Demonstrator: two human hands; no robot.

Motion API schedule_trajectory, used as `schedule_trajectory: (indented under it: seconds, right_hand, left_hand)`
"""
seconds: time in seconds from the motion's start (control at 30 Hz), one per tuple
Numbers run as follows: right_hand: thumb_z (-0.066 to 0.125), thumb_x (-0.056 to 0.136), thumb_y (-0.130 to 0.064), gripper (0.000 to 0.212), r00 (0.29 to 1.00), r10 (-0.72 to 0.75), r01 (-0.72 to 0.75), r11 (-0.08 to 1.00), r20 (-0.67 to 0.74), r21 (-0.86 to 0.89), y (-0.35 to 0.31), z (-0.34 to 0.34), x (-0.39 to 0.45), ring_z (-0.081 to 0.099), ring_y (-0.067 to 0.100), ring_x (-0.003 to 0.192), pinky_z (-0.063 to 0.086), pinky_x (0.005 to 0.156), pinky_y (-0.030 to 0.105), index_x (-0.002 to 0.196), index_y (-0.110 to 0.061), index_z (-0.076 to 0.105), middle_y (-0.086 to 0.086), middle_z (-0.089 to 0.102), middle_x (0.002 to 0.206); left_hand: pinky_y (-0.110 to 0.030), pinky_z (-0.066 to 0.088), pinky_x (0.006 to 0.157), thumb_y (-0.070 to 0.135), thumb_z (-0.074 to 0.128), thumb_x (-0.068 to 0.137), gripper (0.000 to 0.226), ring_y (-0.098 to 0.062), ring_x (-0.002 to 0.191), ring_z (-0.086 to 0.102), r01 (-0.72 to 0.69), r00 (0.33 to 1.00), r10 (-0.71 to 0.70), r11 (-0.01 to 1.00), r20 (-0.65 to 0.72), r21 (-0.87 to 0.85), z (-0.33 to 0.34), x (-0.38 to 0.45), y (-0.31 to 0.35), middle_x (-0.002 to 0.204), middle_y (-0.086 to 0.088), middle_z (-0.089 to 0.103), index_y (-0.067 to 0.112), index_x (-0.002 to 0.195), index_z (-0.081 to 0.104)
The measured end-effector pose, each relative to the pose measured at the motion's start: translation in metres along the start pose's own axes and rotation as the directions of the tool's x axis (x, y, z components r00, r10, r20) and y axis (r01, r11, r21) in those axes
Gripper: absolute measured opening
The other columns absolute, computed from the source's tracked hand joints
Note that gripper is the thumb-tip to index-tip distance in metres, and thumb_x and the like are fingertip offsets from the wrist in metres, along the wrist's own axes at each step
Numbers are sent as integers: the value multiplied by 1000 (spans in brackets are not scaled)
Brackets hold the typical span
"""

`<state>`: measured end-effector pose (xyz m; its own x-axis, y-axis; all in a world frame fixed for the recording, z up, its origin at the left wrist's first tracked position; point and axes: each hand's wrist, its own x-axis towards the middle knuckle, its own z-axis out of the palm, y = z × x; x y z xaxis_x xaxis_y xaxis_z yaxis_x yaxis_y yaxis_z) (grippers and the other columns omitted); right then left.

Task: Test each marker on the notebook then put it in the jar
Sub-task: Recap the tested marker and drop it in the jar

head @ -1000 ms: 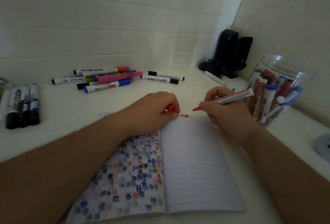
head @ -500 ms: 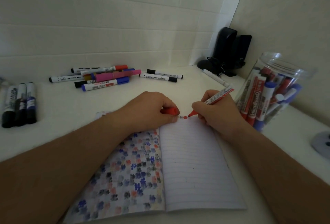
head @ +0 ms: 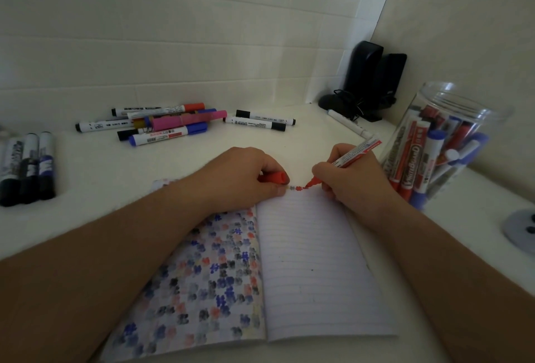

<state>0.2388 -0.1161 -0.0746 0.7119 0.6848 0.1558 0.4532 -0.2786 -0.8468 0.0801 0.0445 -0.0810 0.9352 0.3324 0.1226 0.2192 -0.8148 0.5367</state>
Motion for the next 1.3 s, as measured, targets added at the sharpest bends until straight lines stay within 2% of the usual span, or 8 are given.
schedule_trajectory:
  seconds: [0.17, 0.3, 0.47, 0.63, 0.7, 0.83, 1.1, 1.3]
  right_hand:
    - [75, 77, -18, 23, 999, -34, 35, 997, 3, -75, -1, 2, -2, 60, 16, 57, 54, 59, 37, 67, -14, 55, 10, 65, 61]
    - [72, 76, -20, 26, 999, -47, 45, 988, -15, -145, -2, 4, 0, 50, 13, 56, 48, 56, 34, 66, -17, 49, 0, 51, 57]
    - [71, 79, -15, 24, 1000, -14, 14, 1000, -26, -24, 2, 2, 1, 56, 14, 55, 49, 58, 33, 67, -14, 51, 4, 60, 58]
    - [74, 80, -18, 23, 999, -31, 30, 999, -15, -37, 1, 3, -1, 61, 16, 56, 56, 61, 41, 70, -14, 54, 12, 68, 64]
    - [74, 79, -21, 24, 999, -46, 44, 996, -18, -78, 1, 3, -1, 61, 17, 58, 59, 62, 44, 69, -15, 53, 10, 67, 63]
    - [75, 78, -16, 29, 998, -54, 55, 995, 14, -86, -1, 2, -2, 54, 14, 56, 49, 57, 37, 64, -15, 49, 1, 57, 55]
    - [72, 79, -19, 24, 1000, -14, 13, 1000, -13, -20, 2, 2, 1, 56, 18, 58, 52, 60, 39, 68, -16, 51, 19, 62, 66]
    - [71, 77, -17, 31, 1000, -18, 19, 997, 22, -78, 0, 1, -1, 49, 16, 58, 44, 56, 35, 65, -18, 44, -1, 48, 56]
  left_hand:
    - [-9, 40, 78, 46, 68, 94, 28, 9, 93, 58, -6, 1000, 5, 1000, 8, 13, 0, 0, 0, 100, 26, 62, 39, 121, 71]
    - [-9, 40, 78, 46, 68, 94, 29, 10, 93, 57, -6, 1000, 5, 1000, 14, 15, 0, 1, 0, 101, 27, 61, 39, 122, 71]
    - [-9, 41, 79, 46, 68, 94, 29, 9, 93, 58, -4, 1000, 4, 1000, 0, 8, 0, -1, 0, 102, 25, 63, 38, 121, 71]
    - [-9, 40, 79, 45, 67, 95, 30, 10, 94, 57, -12, 1000, 12, 1000, 8, 19, 0, 0, 0, 102, 26, 61, 38, 124, 70]
    - [-9, 39, 79, 45, 67, 95, 31, 10, 93, 57, -12, 1000, 12, 1000, 8, 17, 0, 0, 0, 102, 26, 61, 38, 125, 70]
    - [-11, 40, 81, 46, 67, 94, 32, 10, 95, 56, -13, 1000, 13, 1000, 12, 23, 0, 0, -1, 103, 26, 60, 39, 125, 70]
    - [-9, 40, 81, 44, 68, 95, 30, 11, 93, 56, -4, 1000, 4, 1000, 7, 5, 0, 0, 0, 103, 26, 60, 38, 125, 70]
    - [-8, 38, 81, 45, 68, 95, 35, 8, 93, 55, 3, 1000, -3, 1000, 16, 12, -2, -2, 3, 110, 25, 61, 39, 129, 67]
